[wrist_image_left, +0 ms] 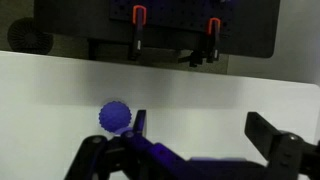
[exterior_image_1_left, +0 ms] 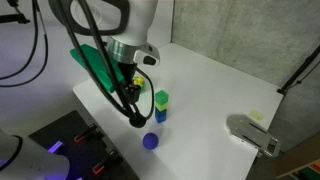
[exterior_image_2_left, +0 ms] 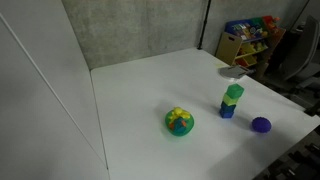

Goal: Remove the green toy from the green bowl and put it on the table

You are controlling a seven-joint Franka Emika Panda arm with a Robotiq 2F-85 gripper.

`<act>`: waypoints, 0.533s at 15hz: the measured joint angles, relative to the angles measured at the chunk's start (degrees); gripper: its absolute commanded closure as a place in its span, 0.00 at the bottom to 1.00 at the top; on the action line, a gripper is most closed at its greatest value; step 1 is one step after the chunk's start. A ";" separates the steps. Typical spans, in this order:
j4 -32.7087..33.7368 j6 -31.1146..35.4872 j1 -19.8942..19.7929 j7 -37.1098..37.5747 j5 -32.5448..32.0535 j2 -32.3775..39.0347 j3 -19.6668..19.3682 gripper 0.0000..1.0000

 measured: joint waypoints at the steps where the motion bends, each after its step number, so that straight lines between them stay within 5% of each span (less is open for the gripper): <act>1: 0.00 0.00 0.00 0.00 0.00 0.00 0.00 0.00; 8: 0.01 0.12 -0.12 0.06 0.02 0.29 0.69 0.00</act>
